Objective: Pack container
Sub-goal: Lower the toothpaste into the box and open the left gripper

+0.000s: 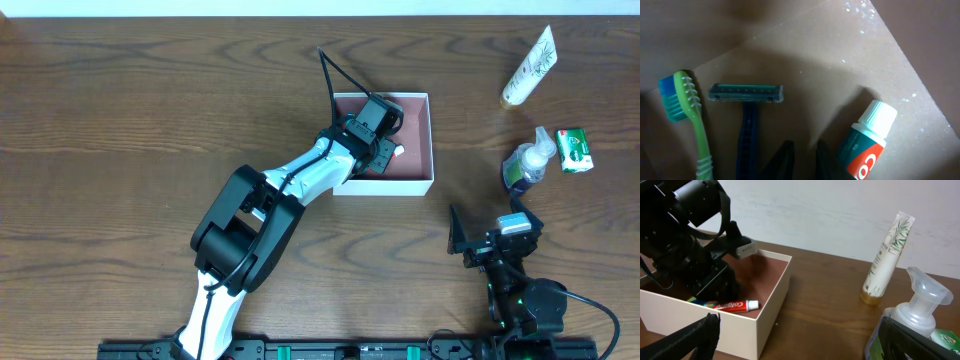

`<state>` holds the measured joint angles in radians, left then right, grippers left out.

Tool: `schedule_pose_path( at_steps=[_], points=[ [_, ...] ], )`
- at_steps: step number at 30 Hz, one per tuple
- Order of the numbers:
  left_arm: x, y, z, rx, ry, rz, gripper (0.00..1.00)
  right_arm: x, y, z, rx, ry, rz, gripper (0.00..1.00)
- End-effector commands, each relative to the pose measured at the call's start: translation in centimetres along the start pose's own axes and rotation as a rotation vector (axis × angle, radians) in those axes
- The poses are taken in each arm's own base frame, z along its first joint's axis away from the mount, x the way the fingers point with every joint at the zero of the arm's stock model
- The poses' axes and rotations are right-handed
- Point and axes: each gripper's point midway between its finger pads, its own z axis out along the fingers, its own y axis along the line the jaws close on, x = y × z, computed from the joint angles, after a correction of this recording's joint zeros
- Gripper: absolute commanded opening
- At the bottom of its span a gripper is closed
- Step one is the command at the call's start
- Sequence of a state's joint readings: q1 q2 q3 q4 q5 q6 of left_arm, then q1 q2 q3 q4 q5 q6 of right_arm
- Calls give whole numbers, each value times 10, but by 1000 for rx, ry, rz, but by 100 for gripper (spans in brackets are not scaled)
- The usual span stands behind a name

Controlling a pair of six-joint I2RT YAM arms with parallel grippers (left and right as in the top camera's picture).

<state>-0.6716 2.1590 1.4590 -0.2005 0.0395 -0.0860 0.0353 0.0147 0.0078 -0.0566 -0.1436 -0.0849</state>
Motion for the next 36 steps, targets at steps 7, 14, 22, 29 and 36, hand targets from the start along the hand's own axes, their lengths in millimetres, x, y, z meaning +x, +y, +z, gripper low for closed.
schedule_pose_path(
  at_steps=[7, 14, 22, 29, 36],
  points=[
    [-2, 3, 4, -30, -7, -99, 17, 1, 4, 0, -18, 3, -6, 99],
    [-3, 3, 4, -29, -13, -195, 17, 1, 4, 0, -18, 3, -6, 99],
    [-3, 15, 4, -95, -28, -237, 17, 1, 4, 0, -18, 3, -6, 99],
    [-4, 18, 3, -113, -32, -238, 17, 1, 4, 0, -18, 3, -6, 99],
    [-4, 21, 3, -128, -39, -276, 17, 1, 4, 0, -17, 3, -6, 99]
  ],
)
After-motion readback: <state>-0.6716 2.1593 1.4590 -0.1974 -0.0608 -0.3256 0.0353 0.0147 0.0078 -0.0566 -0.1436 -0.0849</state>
